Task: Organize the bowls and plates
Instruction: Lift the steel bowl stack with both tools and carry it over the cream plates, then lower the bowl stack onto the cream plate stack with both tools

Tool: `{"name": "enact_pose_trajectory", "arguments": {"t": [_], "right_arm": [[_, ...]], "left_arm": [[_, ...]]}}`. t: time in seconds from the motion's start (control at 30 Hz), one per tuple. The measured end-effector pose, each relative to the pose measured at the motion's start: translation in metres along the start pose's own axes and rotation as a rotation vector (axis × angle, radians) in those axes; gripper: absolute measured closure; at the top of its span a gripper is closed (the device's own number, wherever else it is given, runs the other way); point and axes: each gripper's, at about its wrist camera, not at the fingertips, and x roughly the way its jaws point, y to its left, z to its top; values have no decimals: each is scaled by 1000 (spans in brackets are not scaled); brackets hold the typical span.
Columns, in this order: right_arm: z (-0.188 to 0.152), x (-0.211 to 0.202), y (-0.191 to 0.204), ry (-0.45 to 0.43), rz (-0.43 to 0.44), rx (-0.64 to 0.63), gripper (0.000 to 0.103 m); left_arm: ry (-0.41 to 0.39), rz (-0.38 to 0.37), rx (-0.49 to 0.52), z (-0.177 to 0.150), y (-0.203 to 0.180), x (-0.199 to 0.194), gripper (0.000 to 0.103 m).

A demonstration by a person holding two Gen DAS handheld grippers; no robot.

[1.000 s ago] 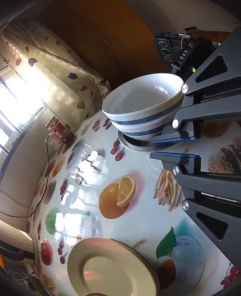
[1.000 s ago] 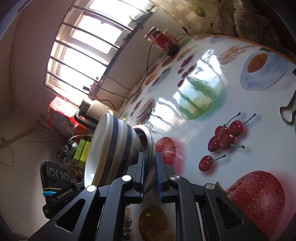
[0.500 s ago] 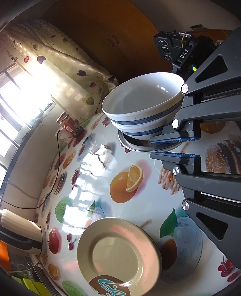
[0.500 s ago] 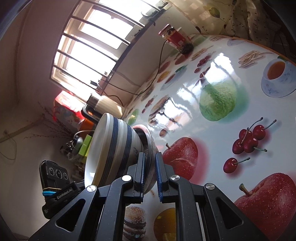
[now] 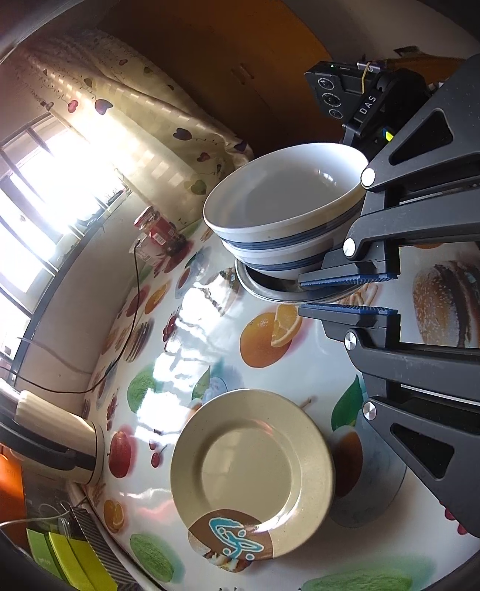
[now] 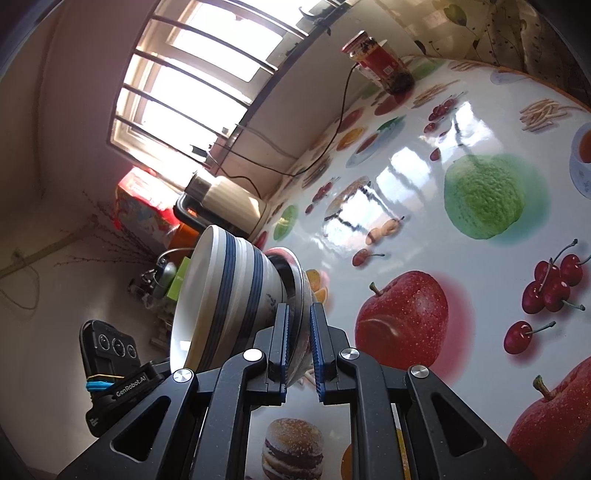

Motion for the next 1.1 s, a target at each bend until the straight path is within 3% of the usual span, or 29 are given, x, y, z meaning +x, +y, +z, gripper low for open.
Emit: {"name": "enact_pose_trajectory", "arguments": {"t": [1.1], "right_arm": [[7, 94, 53, 151, 71, -78, 91]], "left_arm": [[-95, 107, -117, 26, 73, -41, 94]]}}
